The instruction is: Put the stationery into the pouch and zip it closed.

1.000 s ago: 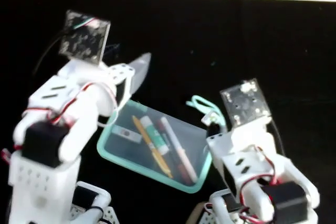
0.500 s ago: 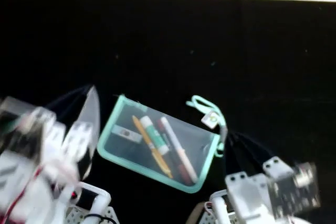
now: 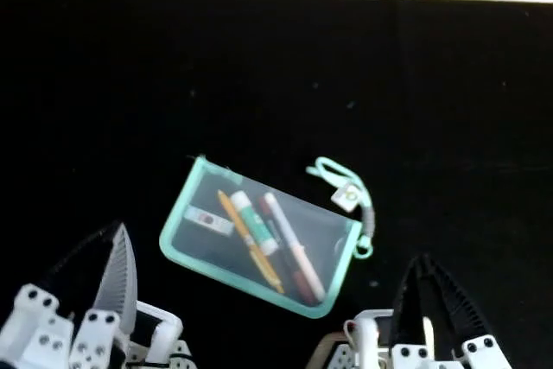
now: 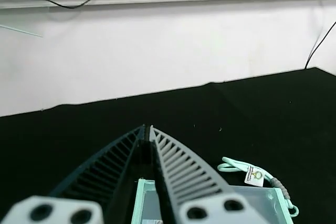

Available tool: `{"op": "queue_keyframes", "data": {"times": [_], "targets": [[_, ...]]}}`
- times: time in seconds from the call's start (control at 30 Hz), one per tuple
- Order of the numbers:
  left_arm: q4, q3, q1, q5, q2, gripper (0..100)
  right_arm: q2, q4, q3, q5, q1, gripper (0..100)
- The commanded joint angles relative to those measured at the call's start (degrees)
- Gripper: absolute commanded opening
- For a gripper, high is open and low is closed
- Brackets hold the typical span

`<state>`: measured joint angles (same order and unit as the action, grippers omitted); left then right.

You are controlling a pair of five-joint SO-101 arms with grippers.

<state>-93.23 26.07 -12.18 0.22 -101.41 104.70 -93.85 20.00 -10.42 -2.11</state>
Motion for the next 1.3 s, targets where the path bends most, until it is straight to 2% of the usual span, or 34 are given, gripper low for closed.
{"op": "queue_keyframes", "data": {"times": [0.0,0.17,0.4,0.57,0.8,0.93,1.07,1.27], "targets": [[-0.35,5.05,0.48,0.35,-3.82,1,0.31,-0.22,-0.66,-0.53,3.3,2.9],[0.18,8.92,0.48,0.26,-2.42,1,0.31,-0.22,4.44,-0.53,3.38,2.9],[1.05,18.77,0.48,0.18,-2.42,1,0.31,-0.04,27.56,-0.53,3.47,2.9],[12.57,29.67,2.77,0.18,-2.42,1,0.31,9.19,41.27,-0.53,3.47,2.9],[37.1,51.12,13.32,0.18,-2.42,1,0.31,20.97,59.12,-0.53,3.56,2.9],[48.35,60.88,17.98,0.18,-2.42,1,0.31,26.95,65.71,-0.53,3.56,2.8],[53.98,67.74,20.09,0.18,-2.42,1,0.31,32.13,71.96,-0.53,3.56,0.7],[55.82,71.16,20.0,0.18,-2.33,1,0.31,38.46,80.22,-0.53,3.56,0.6]]}}
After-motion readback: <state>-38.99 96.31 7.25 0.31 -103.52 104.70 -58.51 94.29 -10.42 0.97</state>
